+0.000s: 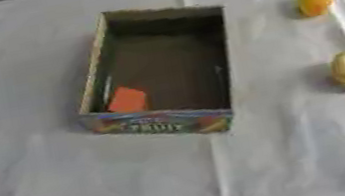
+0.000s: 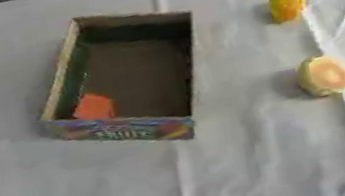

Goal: Pick up objects on the table and place them in the box.

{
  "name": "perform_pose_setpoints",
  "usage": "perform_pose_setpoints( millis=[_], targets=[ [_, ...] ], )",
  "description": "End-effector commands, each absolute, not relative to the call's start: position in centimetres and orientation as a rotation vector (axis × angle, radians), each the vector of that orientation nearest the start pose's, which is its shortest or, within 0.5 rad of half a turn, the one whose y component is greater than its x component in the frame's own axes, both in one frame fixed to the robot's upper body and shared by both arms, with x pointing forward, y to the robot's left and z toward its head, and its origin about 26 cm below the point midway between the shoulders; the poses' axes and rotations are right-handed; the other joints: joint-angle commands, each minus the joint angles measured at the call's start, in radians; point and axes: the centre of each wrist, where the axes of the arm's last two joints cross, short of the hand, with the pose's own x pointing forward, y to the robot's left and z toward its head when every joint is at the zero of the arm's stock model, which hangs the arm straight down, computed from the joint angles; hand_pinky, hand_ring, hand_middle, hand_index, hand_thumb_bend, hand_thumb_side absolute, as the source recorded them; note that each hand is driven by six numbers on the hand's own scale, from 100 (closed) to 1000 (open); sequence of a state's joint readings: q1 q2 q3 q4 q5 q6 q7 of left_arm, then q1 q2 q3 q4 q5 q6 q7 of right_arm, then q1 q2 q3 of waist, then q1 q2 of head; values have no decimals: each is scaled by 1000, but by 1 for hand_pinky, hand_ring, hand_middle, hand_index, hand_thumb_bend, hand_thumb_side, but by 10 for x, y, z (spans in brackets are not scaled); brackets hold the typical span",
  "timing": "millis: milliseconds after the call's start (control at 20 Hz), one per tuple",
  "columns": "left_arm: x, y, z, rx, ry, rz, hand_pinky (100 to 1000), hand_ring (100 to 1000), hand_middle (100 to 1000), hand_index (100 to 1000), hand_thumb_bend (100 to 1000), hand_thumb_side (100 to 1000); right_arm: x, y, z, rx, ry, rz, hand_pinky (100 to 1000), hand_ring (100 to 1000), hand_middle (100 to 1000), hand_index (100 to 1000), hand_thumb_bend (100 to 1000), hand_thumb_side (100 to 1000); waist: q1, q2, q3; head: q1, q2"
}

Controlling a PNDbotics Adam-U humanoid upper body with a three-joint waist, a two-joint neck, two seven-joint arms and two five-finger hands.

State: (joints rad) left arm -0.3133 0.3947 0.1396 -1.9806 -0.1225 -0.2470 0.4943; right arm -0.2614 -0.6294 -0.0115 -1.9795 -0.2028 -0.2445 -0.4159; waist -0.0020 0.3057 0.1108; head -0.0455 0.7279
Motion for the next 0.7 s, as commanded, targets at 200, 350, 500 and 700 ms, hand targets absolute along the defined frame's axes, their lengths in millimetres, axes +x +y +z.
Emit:
perform_pose_setpoints(
  millis=[200, 350, 500, 700],
  targets=[
    [296, 305, 227, -853, 3444, -213, 746, 790, 773, 865, 253, 538, 290, -313, 230, -345, -2534, 104, 810, 741, 742, 749, 100, 694, 1, -16, 0, 3, -10],
    [296, 305, 226, -854, 3446, -216, 746, 790, 773, 865, 252, 539, 290, -313, 230, -345, -2532, 104, 810, 741, 742, 749, 100, 696, 1, -16, 0, 3, -9],
    [296, 305, 225, -856, 3449, -218, 746, 789, 773, 865, 251, 541, 290, -313, 230, -350, -2527, 110, 810, 742, 743, 750, 100, 692, 1, -16, 0, 2, -9],
    [296, 305, 225, -861, 3448, -212, 746, 789, 773, 865, 254, 539, 288, -319, 232, -415, -2513, 199, 816, 756, 754, 760, 100, 718, -2, -17, 0, 4, -8]
  ],
)
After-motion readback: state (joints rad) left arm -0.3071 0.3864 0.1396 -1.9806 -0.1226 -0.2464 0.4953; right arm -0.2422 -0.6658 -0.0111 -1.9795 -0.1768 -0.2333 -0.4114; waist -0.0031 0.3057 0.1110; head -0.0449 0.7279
